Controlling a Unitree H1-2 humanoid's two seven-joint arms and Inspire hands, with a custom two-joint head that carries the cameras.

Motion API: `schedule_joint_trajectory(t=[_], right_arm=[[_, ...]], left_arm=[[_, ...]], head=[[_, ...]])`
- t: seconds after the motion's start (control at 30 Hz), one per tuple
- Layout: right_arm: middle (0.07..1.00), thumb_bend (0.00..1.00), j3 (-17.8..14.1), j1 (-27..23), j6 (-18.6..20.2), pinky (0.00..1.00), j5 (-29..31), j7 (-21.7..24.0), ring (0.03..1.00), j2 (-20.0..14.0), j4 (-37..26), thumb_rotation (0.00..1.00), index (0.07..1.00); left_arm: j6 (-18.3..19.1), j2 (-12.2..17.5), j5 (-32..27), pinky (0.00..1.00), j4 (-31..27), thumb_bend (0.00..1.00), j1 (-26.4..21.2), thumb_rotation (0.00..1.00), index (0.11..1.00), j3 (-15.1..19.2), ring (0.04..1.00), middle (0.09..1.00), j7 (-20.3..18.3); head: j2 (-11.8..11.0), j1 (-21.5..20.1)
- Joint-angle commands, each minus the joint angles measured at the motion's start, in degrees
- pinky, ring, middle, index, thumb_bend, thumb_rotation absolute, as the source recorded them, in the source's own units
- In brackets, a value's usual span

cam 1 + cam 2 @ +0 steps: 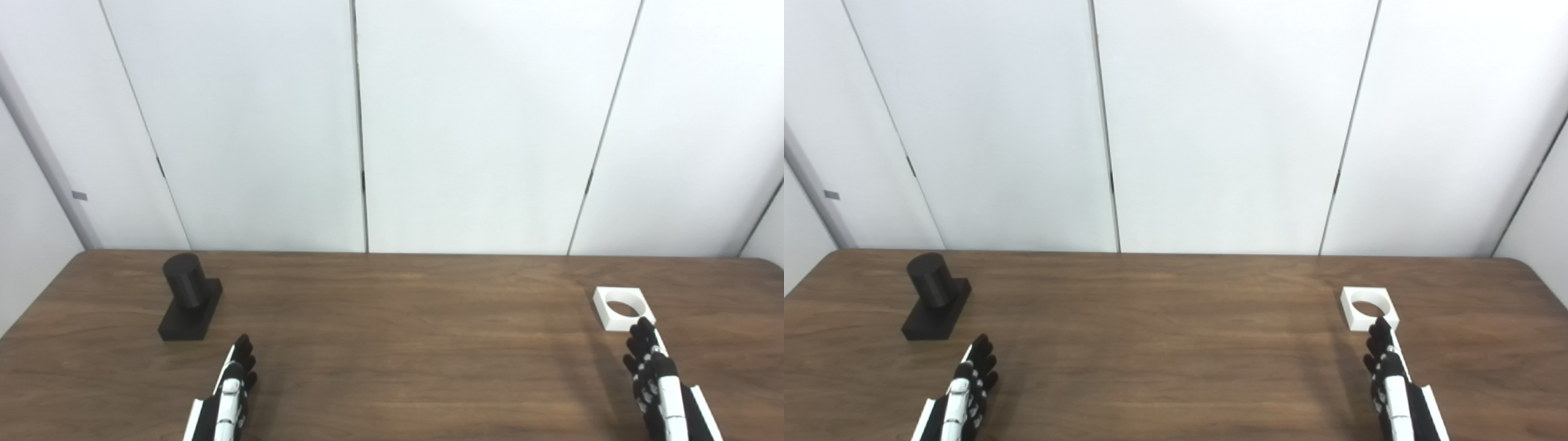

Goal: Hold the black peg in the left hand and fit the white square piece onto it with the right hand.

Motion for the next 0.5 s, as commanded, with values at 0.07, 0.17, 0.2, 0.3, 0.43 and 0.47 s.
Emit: schedule_joint_trajectory(t=[0.07, 0.17, 0.2, 0.3, 0.43, 0.47], right_arm=[[0.989, 0.53, 0.04, 2.50, -1.44, 1.00, -0.21, -0.39, 1.000, 0.83, 4.61, 1.00, 1.000], [0.987, 0.54, 0.12, 2.58, -1.32, 1.00, -0.41, -0.39, 1.000, 0.75, 4.45, 1.00, 1.000], [0.990, 0.54, 0.15, 2.59, -1.31, 1.00, -0.48, -0.37, 1.000, 0.69, 4.45, 1.00, 1.000], [0.992, 0.54, 0.10, 2.61, -0.98, 1.00, -0.16, -0.19, 1.000, 0.54, 4.07, 1.00, 1.000], [0.994, 0.52, -0.10, 2.58, -0.84, 1.00, 0.08, 0.01, 1.000, 0.15, 3.96, 1.00, 1.000], [0.997, 0.51, -0.17, 2.56, -0.70, 1.00, 0.37, 0.20, 1.000, 0.02, 3.95, 1.00, 1.000]], left_arm=[[-0.38, -1.59, 1.16, 1.00, 0.17, 0.47, 0.49, 1.00, 0.979, 0.03, 0.996, 0.996, 1.10], [-0.33, -1.69, 1.25, 1.00, -0.06, 0.46, 0.56, 1.00, 0.974, -0.03, 0.993, 0.993, 1.36], [-0.24, -1.67, 1.06, 1.00, -0.18, 0.46, 0.60, 1.00, 0.976, -0.09, 0.992, 0.994, 1.31], [0.33, -1.71, 0.52, 1.00, -0.82, 0.46, 0.73, 1.00, 0.985, -0.26, 0.999, 1.000, 1.27], [0.44, -1.77, 1.20, 1.00, -0.94, 0.48, 0.63, 1.00, 0.982, -0.70, 0.998, 1.000, 1.59], [0.38, -1.78, 1.44, 1.00, -0.86, 0.48, 0.60, 1.00, 0.980, -0.82, 0.997, 0.999, 1.68]], head=[[0.05, -0.06], [0.05, -0.06], [0.05, -0.06], [0.56, 0.70], [0.71, 2.48], [0.69, 2.95]])
